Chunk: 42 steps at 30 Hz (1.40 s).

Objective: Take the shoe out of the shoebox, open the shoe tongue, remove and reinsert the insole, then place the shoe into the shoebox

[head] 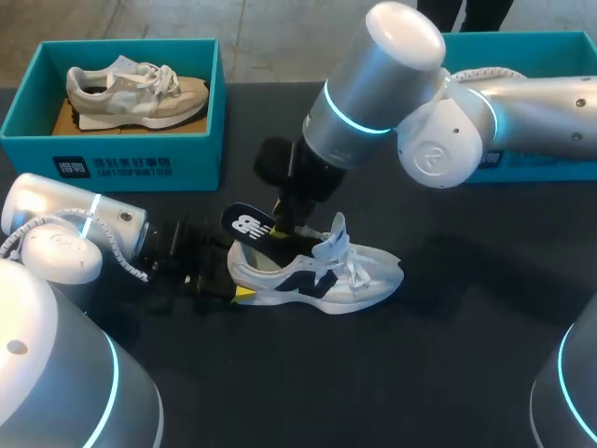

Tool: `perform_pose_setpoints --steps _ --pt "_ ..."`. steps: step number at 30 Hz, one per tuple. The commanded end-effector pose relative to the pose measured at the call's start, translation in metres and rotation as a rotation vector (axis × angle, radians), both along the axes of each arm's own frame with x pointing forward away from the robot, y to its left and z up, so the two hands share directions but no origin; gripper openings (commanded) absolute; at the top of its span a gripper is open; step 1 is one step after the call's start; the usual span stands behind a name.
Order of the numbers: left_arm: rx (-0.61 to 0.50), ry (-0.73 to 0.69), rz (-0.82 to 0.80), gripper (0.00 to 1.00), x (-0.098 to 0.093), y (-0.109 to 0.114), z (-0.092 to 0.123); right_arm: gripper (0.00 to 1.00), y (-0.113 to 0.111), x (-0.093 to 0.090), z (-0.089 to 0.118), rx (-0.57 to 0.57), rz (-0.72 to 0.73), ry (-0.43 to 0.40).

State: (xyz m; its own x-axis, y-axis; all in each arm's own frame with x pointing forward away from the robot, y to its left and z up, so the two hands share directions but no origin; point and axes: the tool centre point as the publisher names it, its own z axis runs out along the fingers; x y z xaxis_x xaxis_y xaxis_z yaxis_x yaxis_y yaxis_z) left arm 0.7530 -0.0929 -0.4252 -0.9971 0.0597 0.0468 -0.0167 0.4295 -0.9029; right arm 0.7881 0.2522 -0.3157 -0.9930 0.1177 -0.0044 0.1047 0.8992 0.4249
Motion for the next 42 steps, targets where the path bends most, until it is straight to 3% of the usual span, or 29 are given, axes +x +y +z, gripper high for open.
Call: perform_pose_setpoints --steps 1,14,20,26,32,42 --pt "0.003 0.0 0.0 0.0 0.003 -0.003 -0.005 0.48 -0.007 -0.007 0.014 -0.016 -0.014 -0.02" --pt "0.003 0.0 0.0 0.0 0.003 -0.003 -0.005 0.46 -0.004 -0.001 0.012 -0.009 -0.01 -0.017" --pt "0.003 0.0 0.0 0.0 0.003 -0.003 -0.005 0.38 0.001 0.003 0.004 -0.002 -0.002 -0.002" --pt "0.003 0.0 0.0 0.0 0.003 -0.003 -0.005 0.0 0.001 0.002 0.002 -0.007 -0.006 0.004" --pt "0.003 0.0 0.0 0.0 0.003 -0.003 -0.005 0.0 0.0 -0.002 0.007 -0.021 -0.013 -0.003" --pt "0.003 0.0 0.0 0.0 0.003 -0.003 -0.005 0.0 0.0 -0.012 0.034 -0.054 -0.004 -0.034"
